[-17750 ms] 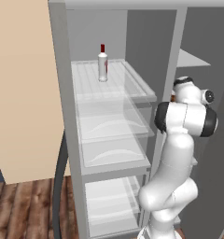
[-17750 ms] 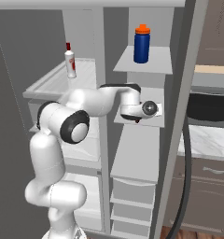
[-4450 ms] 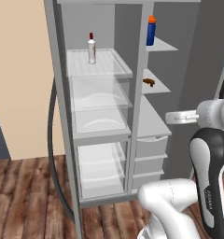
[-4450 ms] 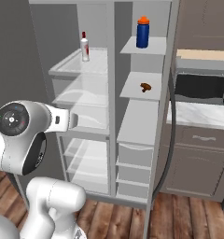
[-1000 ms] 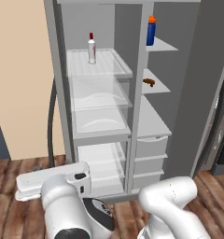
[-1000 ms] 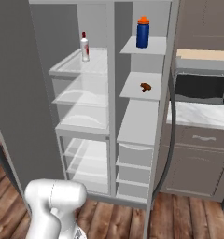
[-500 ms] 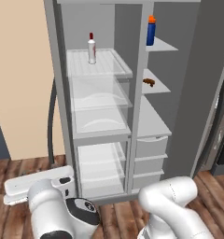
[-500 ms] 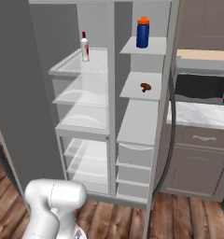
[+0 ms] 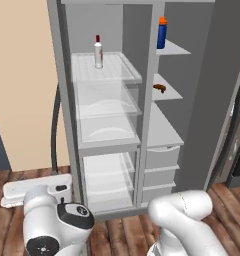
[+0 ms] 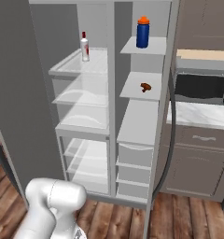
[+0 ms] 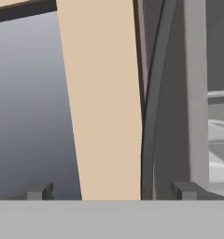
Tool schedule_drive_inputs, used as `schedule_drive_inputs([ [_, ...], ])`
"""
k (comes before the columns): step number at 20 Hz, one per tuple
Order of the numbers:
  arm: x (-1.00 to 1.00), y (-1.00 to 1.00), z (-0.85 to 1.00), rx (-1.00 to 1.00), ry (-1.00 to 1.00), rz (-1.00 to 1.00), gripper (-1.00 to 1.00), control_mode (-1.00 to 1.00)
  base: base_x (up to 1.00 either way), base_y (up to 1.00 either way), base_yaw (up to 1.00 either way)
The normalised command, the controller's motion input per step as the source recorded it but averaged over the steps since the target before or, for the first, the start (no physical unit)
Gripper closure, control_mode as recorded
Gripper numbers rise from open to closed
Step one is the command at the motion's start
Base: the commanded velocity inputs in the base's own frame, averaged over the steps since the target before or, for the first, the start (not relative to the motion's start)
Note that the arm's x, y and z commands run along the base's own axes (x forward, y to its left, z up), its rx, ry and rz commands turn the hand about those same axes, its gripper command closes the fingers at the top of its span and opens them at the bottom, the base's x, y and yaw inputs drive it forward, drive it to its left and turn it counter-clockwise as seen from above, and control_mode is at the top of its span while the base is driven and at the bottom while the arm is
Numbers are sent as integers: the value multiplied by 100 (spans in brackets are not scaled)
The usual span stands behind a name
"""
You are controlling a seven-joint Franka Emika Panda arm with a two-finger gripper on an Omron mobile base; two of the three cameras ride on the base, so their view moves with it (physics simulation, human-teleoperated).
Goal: There's a chicken drumstick in the fridge that needs to be moved to the freezer for freezing. Pick up the chicken drumstick from the fridge, place it on any shelf in the freezer, and close the fridge and freezer doors when done.
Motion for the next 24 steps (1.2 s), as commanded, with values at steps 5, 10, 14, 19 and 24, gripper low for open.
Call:
schedule_drive_inputs([
  [5,29,23,-34,1,0,-18,-100,-100,0,0,0],
  [10,12,48,-28,0,0,-18,-100,-100,0,0,0],
  [14,26,23,-11,0,0,-14,-100,-100,0,0,0],
  [19,39,-2,-8,0,1,-2,-100,-100,0,0,0],
  [24,51,-8,-21,0,0,0,-100,-100,0,0,0],
])
